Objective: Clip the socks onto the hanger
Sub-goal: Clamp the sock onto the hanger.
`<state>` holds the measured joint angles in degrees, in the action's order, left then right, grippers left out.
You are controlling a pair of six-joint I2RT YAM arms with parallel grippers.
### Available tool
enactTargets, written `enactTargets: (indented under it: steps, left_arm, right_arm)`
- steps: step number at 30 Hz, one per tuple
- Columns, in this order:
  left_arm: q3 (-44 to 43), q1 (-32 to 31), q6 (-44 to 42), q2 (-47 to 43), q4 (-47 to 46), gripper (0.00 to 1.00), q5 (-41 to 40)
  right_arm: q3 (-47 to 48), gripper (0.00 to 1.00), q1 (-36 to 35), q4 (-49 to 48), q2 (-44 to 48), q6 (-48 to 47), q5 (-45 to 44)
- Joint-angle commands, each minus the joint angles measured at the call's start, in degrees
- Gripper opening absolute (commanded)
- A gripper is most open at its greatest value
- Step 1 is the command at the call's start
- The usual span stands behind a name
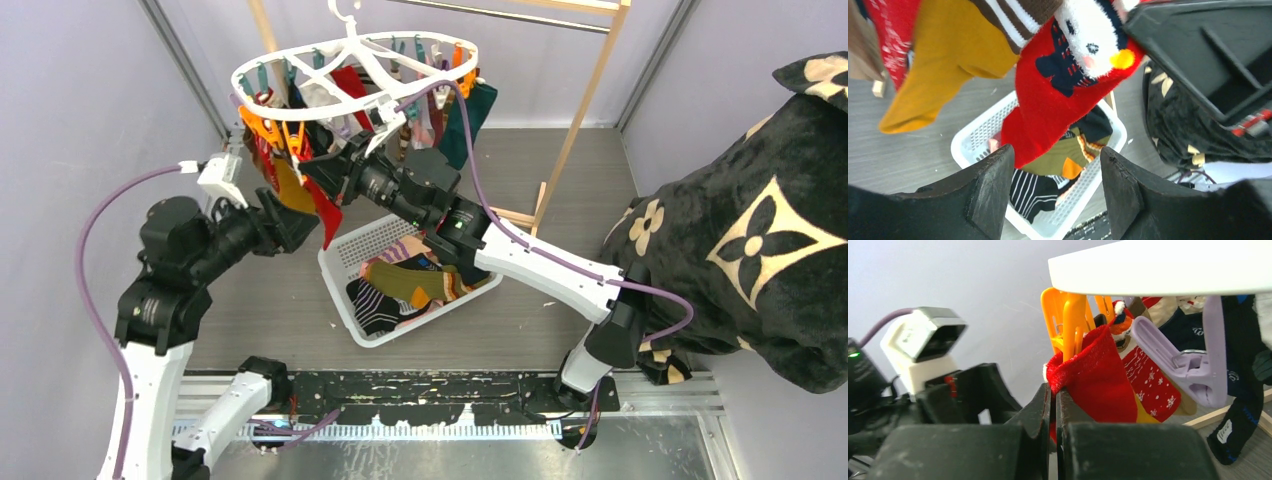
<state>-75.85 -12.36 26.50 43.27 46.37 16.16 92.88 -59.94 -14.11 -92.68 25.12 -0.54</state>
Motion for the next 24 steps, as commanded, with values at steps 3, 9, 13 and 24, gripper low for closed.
enactTargets:
  steps: [3,9,13,24]
  left_arm:
    - [0.44,0.14,-2.47,4.68,-5.16,0.63,4.99]
    - [1.41,0.14,-4.18,6.62,-7.26,0.52,-0.22]
    - [2.01,0.09,-4.66,7.19,-8.97,0.25,-4.01]
    - [2.43,0.12,-5.84,6.10,-9.19,0.00,-11.65]
  right_arm:
    - [4.02,0.01,-0.50,-1.34,-1.11,2.38,2.36]
    - [5.14,0.01,-1.07,-1.36,-2.43,2.97,2.52]
    - [4.96,0.05,-1.23,-1.45,-2.62,3.47,2.43]
    - [-1.71,0.66,1.27,-1.33,3.32,3.79,-0.67]
